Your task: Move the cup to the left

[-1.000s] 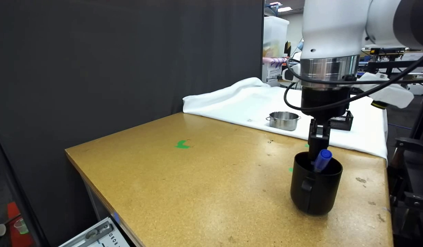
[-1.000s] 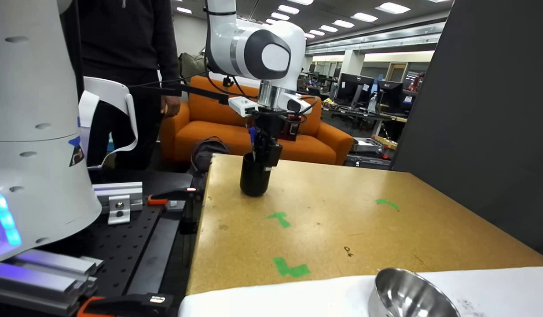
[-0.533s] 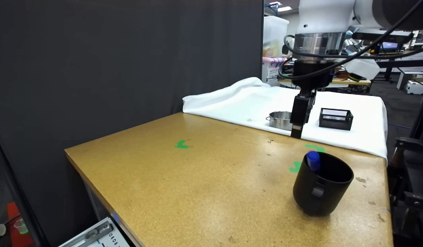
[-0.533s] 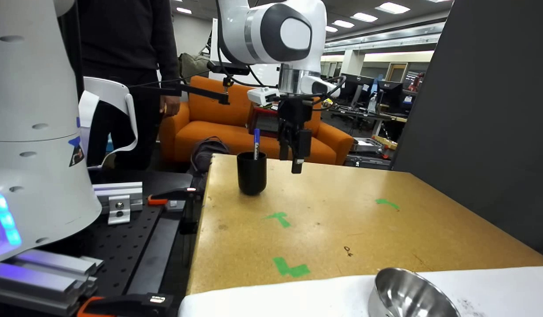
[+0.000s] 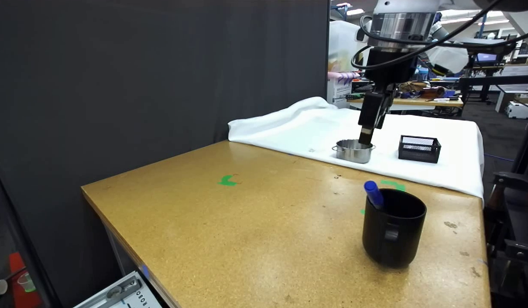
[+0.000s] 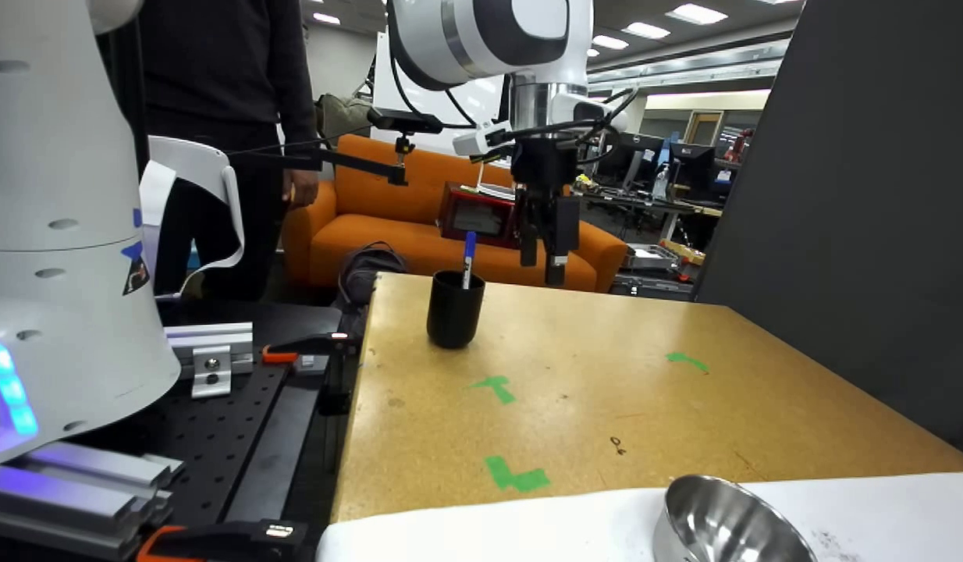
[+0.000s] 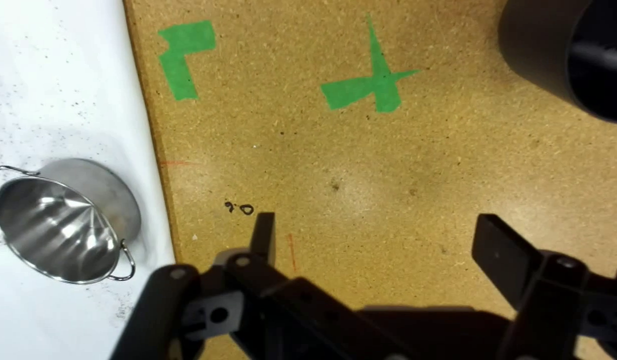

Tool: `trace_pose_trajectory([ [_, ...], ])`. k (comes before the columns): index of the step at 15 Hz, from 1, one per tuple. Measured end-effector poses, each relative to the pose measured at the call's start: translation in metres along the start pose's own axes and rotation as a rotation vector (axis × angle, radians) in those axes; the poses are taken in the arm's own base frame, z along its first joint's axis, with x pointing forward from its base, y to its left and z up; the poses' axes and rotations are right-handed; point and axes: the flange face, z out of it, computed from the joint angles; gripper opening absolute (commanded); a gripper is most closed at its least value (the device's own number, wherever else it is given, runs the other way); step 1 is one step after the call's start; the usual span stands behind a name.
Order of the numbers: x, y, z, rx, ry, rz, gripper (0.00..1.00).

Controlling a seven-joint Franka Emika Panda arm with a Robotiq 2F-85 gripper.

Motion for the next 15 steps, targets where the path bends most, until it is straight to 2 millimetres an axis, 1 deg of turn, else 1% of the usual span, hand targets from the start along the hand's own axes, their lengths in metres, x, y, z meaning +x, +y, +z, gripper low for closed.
trace_pose_trajectory([
  [2, 0.005, 0.017, -0.012, -0.028, 0.002, 0.049, 1.0],
  [5, 0.012, 0.044, -0.04, -0.068, 0.022, 0.141, 1.0],
  [7, 0.013, 0.055, -0.058, -0.089, 0.036, 0.191, 1.0],
  [9, 0.012, 0.059, -0.072, -0.109, 0.042, 0.226, 1.0],
  [11, 0.009, 0.058, -0.077, -0.12, 0.032, 0.246, 1.0],
  [15, 0.002, 0.054, -0.072, -0.064, -0.072, 0.258, 1.0],
])
